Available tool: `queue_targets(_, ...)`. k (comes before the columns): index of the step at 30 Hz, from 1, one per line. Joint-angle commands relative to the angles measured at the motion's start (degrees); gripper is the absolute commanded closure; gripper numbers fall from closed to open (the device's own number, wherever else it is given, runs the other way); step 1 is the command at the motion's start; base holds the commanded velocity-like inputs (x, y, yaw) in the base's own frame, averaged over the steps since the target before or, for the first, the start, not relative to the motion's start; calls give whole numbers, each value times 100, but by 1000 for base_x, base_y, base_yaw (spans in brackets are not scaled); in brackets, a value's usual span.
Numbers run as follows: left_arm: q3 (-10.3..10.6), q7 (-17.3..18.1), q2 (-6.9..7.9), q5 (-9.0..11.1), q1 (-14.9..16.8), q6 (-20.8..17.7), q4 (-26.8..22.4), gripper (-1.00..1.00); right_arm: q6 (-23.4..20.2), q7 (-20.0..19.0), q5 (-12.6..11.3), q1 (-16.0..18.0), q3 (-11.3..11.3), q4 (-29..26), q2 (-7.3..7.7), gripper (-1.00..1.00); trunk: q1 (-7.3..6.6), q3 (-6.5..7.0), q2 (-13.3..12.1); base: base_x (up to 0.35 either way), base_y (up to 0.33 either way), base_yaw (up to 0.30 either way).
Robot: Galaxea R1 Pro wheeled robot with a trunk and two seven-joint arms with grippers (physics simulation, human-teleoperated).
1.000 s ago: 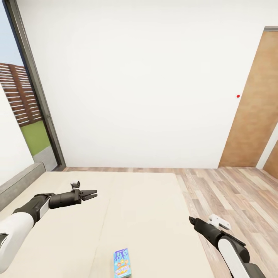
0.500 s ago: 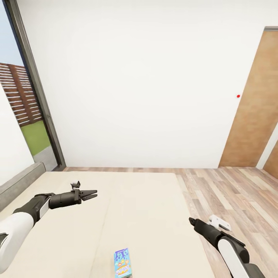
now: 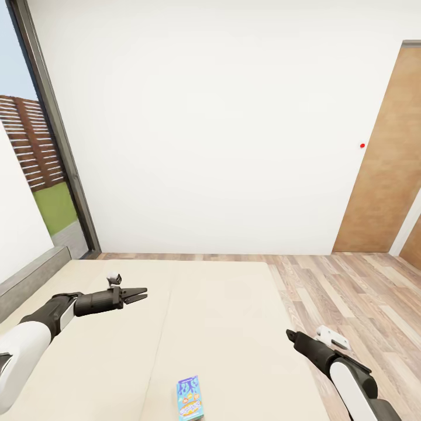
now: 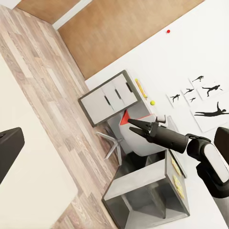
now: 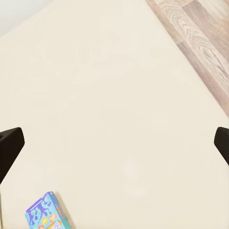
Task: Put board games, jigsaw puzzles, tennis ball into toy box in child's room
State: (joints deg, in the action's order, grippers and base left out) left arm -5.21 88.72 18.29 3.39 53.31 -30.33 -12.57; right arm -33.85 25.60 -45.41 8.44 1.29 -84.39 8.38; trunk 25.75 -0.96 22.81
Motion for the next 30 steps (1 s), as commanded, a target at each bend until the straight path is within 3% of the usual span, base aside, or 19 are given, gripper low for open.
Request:
queue_targets(1, -15, 23, -1, -15, 4, -61, 0, -100, -4, 59, -58, 6, 12, -7, 6, -100, 4, -10, 11, 0, 3, 0)
queue_targets(30, -13, -24, -25, -24, 4, -69, -3, -100, -25, 97, -48, -1, 20, -91, -3, -100, 4, -10, 11, 0, 0, 0)
